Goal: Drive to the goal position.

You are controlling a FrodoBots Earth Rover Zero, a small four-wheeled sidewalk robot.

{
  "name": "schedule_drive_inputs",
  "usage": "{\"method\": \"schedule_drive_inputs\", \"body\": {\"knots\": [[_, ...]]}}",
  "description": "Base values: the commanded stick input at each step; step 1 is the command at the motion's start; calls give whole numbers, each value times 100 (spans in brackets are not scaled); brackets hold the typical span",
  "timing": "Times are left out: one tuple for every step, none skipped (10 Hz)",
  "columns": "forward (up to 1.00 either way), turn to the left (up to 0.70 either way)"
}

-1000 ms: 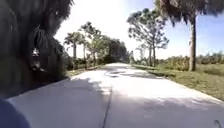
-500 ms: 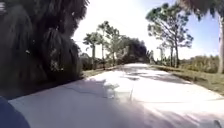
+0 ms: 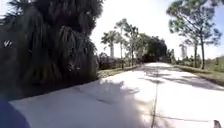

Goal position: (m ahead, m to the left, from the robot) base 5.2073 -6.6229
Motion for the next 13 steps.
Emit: {"method": "schedule_drive_inputs", "body": {"knots": [[70, 35], [70, 35], [70, 35], [70, 31], [70, -13], [70, -35], [70, -35], [70, -18], [49, 0], [0, 0], [35, 0], [51, 0], [12, 0]]}}
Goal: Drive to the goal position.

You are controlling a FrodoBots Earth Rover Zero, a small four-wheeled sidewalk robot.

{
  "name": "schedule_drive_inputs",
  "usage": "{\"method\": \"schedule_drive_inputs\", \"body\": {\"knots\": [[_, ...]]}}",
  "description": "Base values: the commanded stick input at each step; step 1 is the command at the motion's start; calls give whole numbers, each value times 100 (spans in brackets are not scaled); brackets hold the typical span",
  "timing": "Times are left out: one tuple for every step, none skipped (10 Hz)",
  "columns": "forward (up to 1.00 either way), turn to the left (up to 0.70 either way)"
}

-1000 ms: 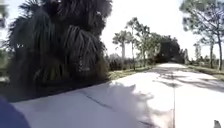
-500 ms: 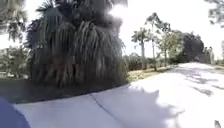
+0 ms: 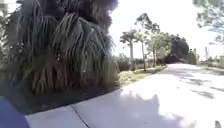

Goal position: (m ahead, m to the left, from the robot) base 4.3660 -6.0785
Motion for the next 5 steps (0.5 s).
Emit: {"method": "schedule_drive_inputs", "body": {"knots": [[0, 0], [0, 0], [0, 0], [-13, 0], [-57, 0]]}}
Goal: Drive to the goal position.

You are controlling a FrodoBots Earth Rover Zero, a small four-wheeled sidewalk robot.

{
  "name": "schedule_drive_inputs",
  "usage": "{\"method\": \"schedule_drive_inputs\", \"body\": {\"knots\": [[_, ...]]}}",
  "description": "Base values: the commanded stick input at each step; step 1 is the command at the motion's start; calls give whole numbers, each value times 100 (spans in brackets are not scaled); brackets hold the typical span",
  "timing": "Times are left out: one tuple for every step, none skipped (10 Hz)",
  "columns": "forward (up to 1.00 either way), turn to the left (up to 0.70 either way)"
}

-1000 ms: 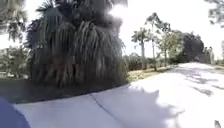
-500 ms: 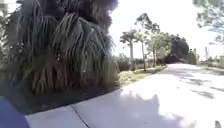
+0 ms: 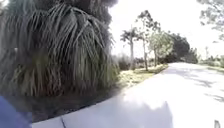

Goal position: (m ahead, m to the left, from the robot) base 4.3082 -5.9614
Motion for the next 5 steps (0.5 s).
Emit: {"method": "schedule_drive_inputs", "body": {"knots": [[-70, 0], [0, 0], [0, 0], [0, 0], [0, 0]]}}
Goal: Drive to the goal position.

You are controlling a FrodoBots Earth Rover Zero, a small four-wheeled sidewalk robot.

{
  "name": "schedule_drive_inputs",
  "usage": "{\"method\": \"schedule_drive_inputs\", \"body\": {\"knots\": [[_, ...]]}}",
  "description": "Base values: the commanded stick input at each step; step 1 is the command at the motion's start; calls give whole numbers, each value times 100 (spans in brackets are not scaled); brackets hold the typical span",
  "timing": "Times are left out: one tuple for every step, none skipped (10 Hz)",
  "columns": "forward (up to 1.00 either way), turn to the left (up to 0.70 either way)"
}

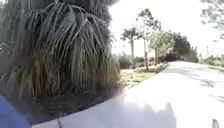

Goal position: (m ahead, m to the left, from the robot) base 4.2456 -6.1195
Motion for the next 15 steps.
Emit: {"method": "schedule_drive_inputs", "body": {"knots": [[0, 0], [-32, 0], [-70, 0], [-70, 0], [-70, 0], [-70, 0], [-70, 0], [-70, 0], [0, 0], [0, 0], [0, 0], [0, 0], [0, 0], [0, 0], [0, 0]]}}
